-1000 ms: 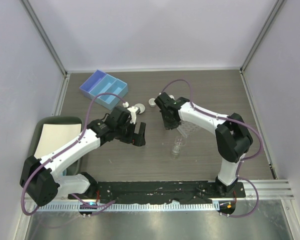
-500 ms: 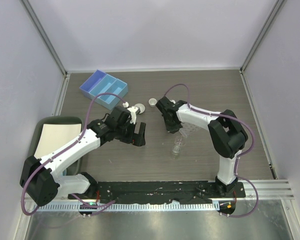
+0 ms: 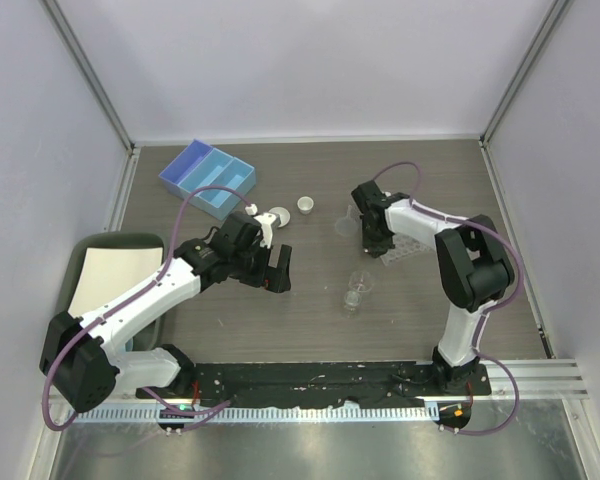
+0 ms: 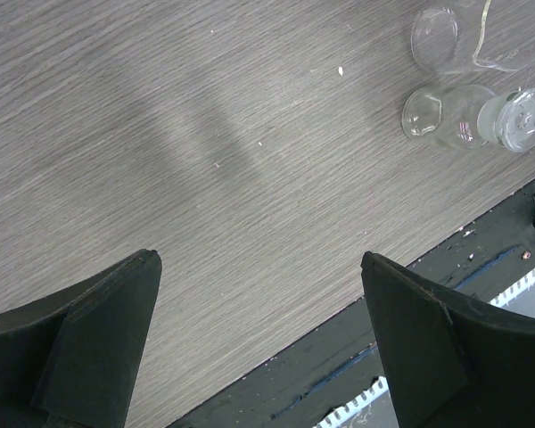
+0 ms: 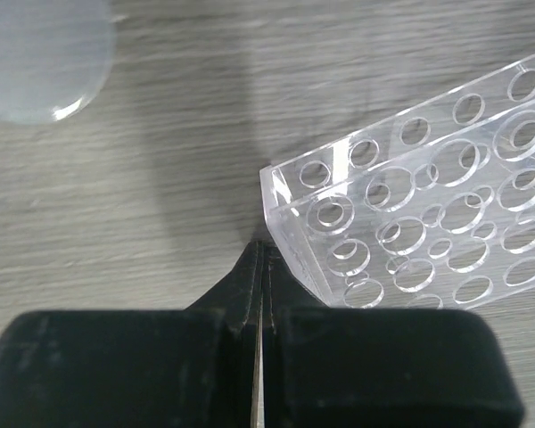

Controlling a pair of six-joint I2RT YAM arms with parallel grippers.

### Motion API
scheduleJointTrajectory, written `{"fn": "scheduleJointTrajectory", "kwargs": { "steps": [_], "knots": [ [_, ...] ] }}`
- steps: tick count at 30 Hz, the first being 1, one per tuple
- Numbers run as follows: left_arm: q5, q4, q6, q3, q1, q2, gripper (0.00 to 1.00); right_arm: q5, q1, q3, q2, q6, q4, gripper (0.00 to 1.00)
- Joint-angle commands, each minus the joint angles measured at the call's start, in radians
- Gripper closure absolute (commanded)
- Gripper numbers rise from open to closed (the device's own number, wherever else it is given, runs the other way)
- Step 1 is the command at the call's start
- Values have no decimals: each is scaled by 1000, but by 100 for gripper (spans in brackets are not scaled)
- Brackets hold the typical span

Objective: Organize the chemistry lab equipment

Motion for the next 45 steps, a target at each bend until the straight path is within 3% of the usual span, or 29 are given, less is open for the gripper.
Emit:
{"fn": "scheduleJointTrajectory", "kwargs": {
  "steps": [1,17,25,29,30,33,37,45],
  "knots": [
    [4,1,1,33,5,-3,0,50,-77,-22,-13,-9,12,99],
    [13,7,-4,31,4,-14,0,102,-347,53,54,-12,7,99],
    [-15,15,-8,33,4,-20,0,50,-330,128,-9,0,6,99],
    [-35,9,-19,45,7,2,0,114,-245,260,14,-9,-77,75],
    [-38,-2,-26,51,10,6,0,134,-222,289,20,-17,-92,60],
    [-56,-29,-37,94,28,28,0,194,-149,393,27,-24,-138,47],
    [-64,-85,-40,184,117,81,0,187,-111,458,-15,-28,-152,42],
    [-68,-169,-31,442,321,274,0,183,-47,394,-231,-14,-97,41]
  ]
}}
